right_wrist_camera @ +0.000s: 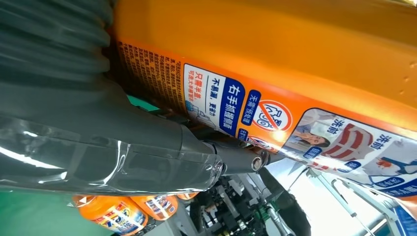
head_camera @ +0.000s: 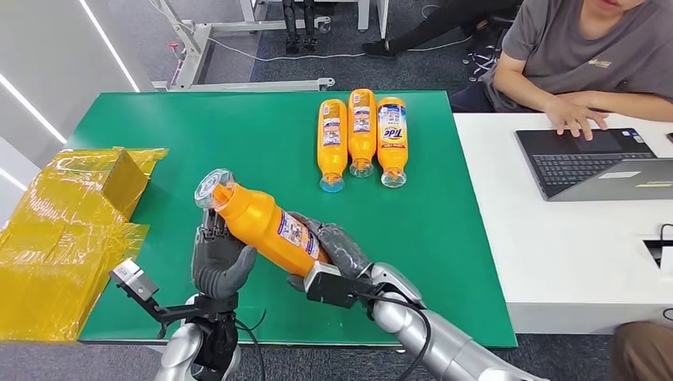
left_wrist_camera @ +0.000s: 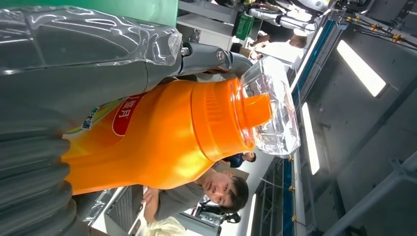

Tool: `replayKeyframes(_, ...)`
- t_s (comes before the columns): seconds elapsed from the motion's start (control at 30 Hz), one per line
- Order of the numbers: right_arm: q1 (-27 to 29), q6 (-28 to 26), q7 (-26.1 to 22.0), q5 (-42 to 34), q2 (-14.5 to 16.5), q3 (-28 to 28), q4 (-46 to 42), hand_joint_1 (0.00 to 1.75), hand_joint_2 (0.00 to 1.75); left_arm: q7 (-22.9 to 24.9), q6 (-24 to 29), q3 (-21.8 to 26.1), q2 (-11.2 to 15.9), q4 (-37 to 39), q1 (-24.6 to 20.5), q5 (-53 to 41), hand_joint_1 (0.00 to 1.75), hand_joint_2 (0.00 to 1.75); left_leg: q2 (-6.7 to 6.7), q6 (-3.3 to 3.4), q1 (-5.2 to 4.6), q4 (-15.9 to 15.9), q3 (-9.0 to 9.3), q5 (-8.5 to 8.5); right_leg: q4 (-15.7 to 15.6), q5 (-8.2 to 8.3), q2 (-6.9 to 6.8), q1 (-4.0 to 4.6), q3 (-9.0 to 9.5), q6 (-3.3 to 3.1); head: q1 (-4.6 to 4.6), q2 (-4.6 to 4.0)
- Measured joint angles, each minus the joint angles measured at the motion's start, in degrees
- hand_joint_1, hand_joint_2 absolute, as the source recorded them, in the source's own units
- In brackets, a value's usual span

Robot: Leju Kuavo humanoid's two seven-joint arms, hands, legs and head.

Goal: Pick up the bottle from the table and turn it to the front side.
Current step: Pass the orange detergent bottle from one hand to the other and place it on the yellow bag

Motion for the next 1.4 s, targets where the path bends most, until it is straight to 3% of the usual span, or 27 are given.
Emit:
replayKeyframes(0.53, -1.00, 6.81, -0.38, 0.32, -0.32, 1.03, 0.84, 1.75, 1.75, -0.01, 0.13, 0.32, 0.96, 3.52, -1.94, -0.41, 0.00, 1.75, 0.00, 0.00, 0.00, 0.01, 0.00, 0.00, 0.00, 0.00, 0.01, 0.00, -0.02, 0.00, -0.01, 0.00)
replayKeyframes(0.83, -0.21, 9.68, 0.73, 1.94, -1.44, 1.56, 0.22, 1.75, 1.75, -0.01, 2.78, 1.70, 1.92, 4.21, -2.33, -2.78, 0.00, 1.75, 0.00, 0.00, 0.00, 0.01, 0.01, 0.00, 0.00, 0.00, 0.01, 0.00, -0.01, 0.00, 0.01, 0.00)
replayKeyframes(0.9, 0.66, 9.68, 0.99, 2.51, -1.91, 1.62, -0.43, 1.75, 1.75, -0.01, 3.19, 2.43, 2.14, 4.21, -2.31, -3.02, 0.10, 1.75, 0.00, 0.00, 0.00, 0.01, 0.00, 0.00, 0.00, 0.00, 0.00, 0.00, -0.01, 0.00, 0.00, 0.00)
replayKeyframes(1.03, 2.64, 8.75, 1.54, 3.78, -3.07, 1.63, -1.76, 1.75, 1.75, -0.01, 3.42, 3.66, 2.42, 4.20, -2.11, -4.03, 1.75, 1.75, 0.00, 0.00, 0.00, 0.00, -0.01, -0.01, -0.01, 0.00, 0.00, 0.00, -0.01, 0.00, 0.00, 0.00)
replayKeyframes(1.4, 6.92, 3.96, 3.66, 9.74, -4.05, -0.84, -5.41, 1.75, 1.75, 0.64, 0.19, 3.85, 2.75, 4.14, -1.34, -3.44, 1.75, 1.75, 0.00, 0.00, 0.00, 0.01, 0.00, -0.01, -0.01, 0.00, 0.00, 0.00, -0.01, 0.00, 0.00, 0.00)
